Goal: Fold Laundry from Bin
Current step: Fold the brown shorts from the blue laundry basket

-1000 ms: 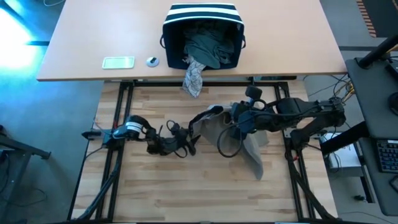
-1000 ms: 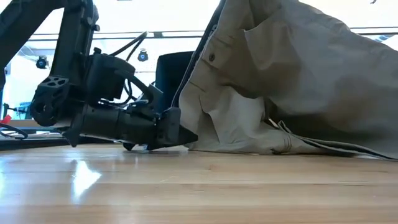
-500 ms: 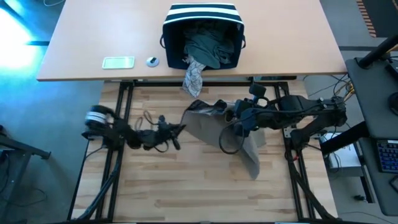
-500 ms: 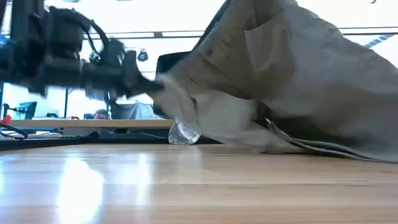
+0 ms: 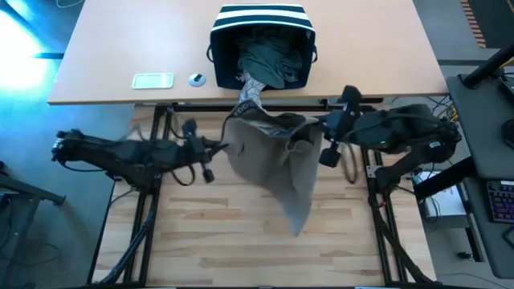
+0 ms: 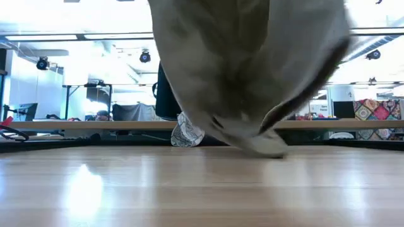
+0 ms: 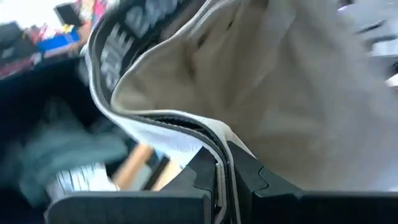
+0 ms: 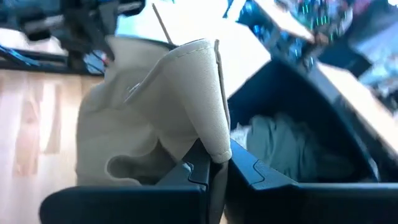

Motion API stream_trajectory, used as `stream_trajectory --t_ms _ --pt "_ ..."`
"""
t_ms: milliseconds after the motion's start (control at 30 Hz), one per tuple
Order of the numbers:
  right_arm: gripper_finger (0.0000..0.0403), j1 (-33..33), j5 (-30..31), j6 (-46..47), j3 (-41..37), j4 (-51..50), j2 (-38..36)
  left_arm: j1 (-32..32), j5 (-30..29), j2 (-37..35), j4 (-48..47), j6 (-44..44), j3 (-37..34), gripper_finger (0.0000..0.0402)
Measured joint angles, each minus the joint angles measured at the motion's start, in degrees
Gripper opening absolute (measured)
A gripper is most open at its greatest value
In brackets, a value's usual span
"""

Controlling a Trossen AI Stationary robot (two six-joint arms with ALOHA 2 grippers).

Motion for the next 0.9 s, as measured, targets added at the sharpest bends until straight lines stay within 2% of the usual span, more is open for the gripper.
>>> stream_trajectory --t_ms 167,300,367,500,633,700,767,833,900 --pt "0.0012 2.58 -0.86 -4.63 4.49 3.86 0.02 -6.22 1.33 5.52 -15.38 3.95 21.81 0.0" --pt "0.0012 4.65 -4.77 -6.48 7.12 8.05 0.02 -10.94 1.39 12.29 -28.96 4.8 38.07 0.0" --pt "0.0012 5.38 -6.24 -5.39 8.1 8.55 0.02 -13.03 1.4 16.14 -35.02 4.29 45.55 0.0" --pt "0.0012 5.4 -5.27 -3.52 8.17 7.83 0.0 -13.99 1.22 23.03 -42.21 -0.65 58.38 0.0" --pt "0.0012 2.33 3.75 -0.13 6.54 7.13 0.79 -10.03 -1.75 28.93 -49.38 -6.6 68.52 0.0" --pt "0.0012 -0.35 7.28 0.85 5.58 5.88 1.24 -6.13 -2.53 31.21 -56.67 -11.86 73.38 0.0" --pt "0.0012 -4.25 9.42 3.18 4.68 4.18 1.53 -1.09 -2.78 31.68 -61.45 -15.69 74.5 0.0" --pt "0.0012 -9.1 9.75 5.89 3.76 1.09 1.53 4.56 1.8 29.97 -62.65 -17.33 71.02 0.0" --pt "0.0011 -13.89 9.98 8.86 2.45 -1.99 1.51 10.49 9.49 28.72 -62.25 -18.43 67.57 0.0"
